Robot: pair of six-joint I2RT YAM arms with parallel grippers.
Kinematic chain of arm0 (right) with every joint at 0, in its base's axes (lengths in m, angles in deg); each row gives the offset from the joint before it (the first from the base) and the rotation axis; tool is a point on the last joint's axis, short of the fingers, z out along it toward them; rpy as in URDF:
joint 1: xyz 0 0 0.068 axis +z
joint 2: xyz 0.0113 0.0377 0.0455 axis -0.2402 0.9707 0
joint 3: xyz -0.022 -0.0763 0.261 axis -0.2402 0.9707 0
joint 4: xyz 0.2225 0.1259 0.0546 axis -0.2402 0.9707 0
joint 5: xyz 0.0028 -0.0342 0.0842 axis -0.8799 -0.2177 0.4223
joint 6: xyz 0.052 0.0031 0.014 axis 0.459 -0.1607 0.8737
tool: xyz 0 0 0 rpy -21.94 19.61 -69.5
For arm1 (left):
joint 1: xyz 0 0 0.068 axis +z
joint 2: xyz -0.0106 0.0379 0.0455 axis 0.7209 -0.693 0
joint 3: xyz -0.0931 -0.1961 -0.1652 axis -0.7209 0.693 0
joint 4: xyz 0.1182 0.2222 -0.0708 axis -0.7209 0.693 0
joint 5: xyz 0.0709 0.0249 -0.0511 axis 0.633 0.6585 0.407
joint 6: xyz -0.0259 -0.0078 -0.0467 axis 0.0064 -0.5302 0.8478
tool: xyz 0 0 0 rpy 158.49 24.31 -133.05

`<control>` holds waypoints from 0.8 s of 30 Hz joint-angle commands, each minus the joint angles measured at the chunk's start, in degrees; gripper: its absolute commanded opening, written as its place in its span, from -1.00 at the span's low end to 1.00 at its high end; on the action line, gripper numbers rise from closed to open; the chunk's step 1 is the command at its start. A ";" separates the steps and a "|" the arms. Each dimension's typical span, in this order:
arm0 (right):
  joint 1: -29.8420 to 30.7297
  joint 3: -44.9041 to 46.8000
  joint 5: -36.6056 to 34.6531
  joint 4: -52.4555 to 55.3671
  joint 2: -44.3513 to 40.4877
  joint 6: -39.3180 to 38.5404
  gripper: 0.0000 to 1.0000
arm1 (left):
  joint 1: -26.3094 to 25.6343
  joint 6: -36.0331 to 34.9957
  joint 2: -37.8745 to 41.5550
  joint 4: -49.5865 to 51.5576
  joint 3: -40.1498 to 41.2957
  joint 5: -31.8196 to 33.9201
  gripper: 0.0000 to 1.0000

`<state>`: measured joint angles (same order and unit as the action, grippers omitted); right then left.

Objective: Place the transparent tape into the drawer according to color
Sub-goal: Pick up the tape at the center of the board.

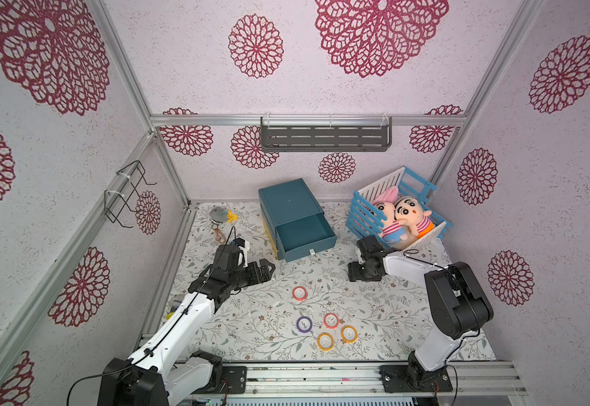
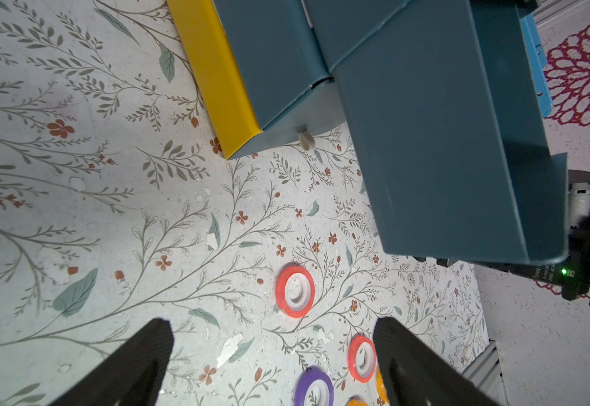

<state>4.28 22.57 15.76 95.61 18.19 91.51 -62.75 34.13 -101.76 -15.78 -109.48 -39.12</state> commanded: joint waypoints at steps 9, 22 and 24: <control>3.70 -2.69 -2.88 13.11 3.80 -1.32 0.11 | -0.60 -0.77 -0.04 -1.58 0.78 -1.08 0.95; 4.48 -7.08 -5.28 19.82 7.44 -3.33 -0.26 | -0.60 -0.75 0.13 -2.12 0.95 -1.84 0.95; 4.42 -5.98 -5.40 19.68 7.53 -3.44 -0.31 | -0.56 -0.66 0.46 -2.04 1.13 -1.62 0.95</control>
<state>8.54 14.27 11.83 110.26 23.46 89.20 -62.77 34.13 -101.76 -16.81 -109.13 -40.56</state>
